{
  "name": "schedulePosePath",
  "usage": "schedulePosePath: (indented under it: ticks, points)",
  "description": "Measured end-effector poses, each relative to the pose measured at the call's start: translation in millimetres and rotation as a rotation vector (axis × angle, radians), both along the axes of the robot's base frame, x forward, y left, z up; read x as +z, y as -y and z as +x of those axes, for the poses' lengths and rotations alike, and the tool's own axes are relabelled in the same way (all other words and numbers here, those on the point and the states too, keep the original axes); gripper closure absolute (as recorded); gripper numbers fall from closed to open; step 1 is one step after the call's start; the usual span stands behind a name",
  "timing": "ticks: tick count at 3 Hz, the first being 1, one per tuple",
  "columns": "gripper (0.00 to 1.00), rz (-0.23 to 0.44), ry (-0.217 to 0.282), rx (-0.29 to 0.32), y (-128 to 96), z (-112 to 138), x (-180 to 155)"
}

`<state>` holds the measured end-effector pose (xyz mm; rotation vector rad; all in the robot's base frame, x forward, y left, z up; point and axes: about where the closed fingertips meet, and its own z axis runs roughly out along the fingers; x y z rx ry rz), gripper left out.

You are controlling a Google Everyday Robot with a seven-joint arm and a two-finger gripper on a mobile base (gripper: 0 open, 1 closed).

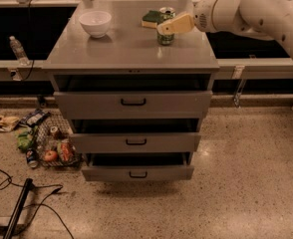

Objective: Place green can into white bowl

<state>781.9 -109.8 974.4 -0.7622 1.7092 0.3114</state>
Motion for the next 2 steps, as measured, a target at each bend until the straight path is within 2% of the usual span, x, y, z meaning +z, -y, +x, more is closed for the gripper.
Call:
schedulePosePath:
  ticks: [1, 2]
  points:
    - [0.00, 0.001, -0.011, 0.005, -8, 4, -8]
    - [0.00, 0.018, 0.005, -0.044, -5, 18, -20]
